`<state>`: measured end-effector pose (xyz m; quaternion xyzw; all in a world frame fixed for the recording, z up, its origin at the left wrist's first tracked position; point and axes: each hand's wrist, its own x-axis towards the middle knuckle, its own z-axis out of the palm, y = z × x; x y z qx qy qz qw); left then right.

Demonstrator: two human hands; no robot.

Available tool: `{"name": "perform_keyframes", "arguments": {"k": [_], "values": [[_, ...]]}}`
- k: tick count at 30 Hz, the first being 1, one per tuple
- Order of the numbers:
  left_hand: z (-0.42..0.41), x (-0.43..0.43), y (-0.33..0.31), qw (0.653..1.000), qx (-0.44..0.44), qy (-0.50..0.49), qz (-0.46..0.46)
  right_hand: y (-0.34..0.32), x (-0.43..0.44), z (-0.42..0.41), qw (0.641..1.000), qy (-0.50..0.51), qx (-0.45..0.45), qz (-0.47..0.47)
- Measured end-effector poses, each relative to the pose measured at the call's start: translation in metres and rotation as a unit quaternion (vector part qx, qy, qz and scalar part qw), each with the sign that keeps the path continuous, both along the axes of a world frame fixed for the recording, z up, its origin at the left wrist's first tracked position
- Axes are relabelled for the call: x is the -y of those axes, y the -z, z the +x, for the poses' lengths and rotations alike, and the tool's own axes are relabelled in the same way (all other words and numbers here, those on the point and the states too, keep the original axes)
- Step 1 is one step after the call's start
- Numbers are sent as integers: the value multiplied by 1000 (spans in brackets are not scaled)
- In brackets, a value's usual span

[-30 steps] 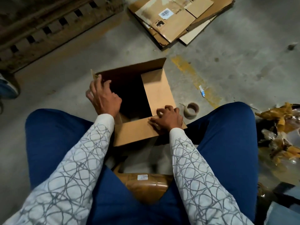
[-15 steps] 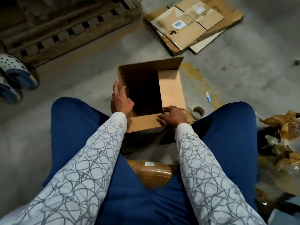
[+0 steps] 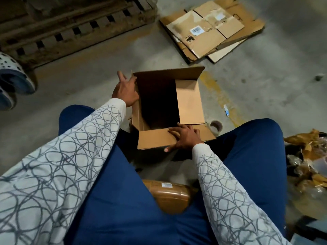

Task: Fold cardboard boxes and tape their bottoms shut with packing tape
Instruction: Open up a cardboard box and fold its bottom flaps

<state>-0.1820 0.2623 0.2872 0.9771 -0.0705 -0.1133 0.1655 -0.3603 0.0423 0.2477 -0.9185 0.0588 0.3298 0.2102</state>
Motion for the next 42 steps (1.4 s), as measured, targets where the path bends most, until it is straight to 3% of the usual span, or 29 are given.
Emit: {"name": "perform_keyframes", "arguments": {"k": [4, 10, 16, 20, 25, 30, 32, 35, 38, 42], "values": [[17, 5, 8, 997, -31, -35, -67, 13, -1, -5, 999, -9, 25, -30], [41, 19, 19, 994, -36, -40, -97, 17, -4, -4, 998, 3, 67, -12], [48, 27, 41, 963, -184, 9, -198, 16, -10, -1, 993, 28, 110, -44], [34, 32, 62, 971, -198, 103, -83, 18, -11, 2, 987, 57, 148, -39], [19, 34, 68, 936, -220, 236, 140, 25, -6, 2, 997, -3, 30, -71], [-13, 47, 61, 909, -256, 284, 165, 25, -3, 4, 997, -14, 25, -67], [-24, 47, 57, 921, -230, 285, 132, 23, -1, 5, 998, -7, 23, -54], [-33, 46, 49, 961, -79, 258, 65, 13, 3, 7, 999, 19, 36, -35], [-30, 48, 35, 975, 42, 214, 37, -4, 5, 10, 993, 51, 95, -56], [-16, 42, 27, 991, 72, 107, 32, -15, 10, 16, 943, 215, 224, -120]]}}
